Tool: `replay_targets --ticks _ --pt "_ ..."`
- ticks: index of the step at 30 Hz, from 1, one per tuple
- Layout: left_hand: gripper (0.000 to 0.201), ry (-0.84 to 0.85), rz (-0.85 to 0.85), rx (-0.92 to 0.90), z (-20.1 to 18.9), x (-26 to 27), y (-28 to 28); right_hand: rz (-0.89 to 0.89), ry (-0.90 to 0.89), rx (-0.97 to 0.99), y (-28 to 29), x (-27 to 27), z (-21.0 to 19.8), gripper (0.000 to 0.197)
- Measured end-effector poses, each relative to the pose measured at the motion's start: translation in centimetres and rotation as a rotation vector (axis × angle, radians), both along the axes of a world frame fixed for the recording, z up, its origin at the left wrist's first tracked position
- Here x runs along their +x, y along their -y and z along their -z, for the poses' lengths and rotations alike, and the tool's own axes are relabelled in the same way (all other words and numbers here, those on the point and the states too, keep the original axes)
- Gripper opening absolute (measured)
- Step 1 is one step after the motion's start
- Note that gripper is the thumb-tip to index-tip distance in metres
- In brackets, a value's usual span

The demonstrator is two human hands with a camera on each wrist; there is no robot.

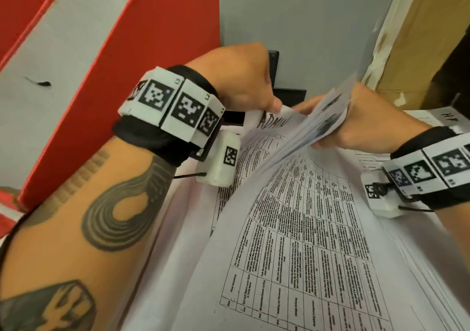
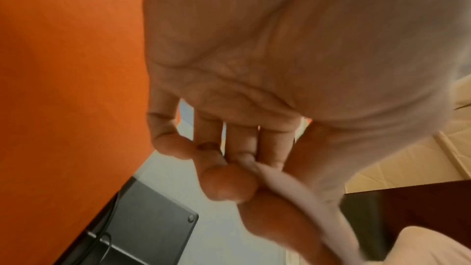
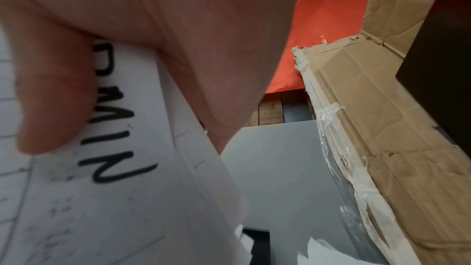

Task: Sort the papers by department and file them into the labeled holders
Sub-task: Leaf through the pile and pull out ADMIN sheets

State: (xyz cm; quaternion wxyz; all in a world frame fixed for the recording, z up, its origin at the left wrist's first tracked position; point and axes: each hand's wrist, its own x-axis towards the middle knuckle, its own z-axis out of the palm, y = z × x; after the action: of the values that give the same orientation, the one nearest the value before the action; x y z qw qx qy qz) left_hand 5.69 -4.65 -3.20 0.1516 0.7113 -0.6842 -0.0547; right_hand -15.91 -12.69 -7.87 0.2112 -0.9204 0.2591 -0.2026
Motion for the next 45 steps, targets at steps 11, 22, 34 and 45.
replay_targets --ticks 11,22,34,45 --pt "0.050 -0.189 -0.048 0.041 0.4 1.9 0.1 -0.040 0.207 -0.053 0.5 0.0 -0.1 0.054" --pt "0.028 -0.281 -0.024 -0.061 0.5 2.1 -0.4 0.021 0.043 0.068 -0.4 0.4 0.1 0.041" --pt "0.041 -0.744 0.393 0.374 -0.4 1.0 -2.3 -0.012 0.026 0.037 1.5 -1.1 -0.3 0.023" --pt "0.059 0.477 -0.048 0.421 4.3 0.9 4.6 -0.058 -0.054 0.044 0.6 -2.0 -2.1 0.030"
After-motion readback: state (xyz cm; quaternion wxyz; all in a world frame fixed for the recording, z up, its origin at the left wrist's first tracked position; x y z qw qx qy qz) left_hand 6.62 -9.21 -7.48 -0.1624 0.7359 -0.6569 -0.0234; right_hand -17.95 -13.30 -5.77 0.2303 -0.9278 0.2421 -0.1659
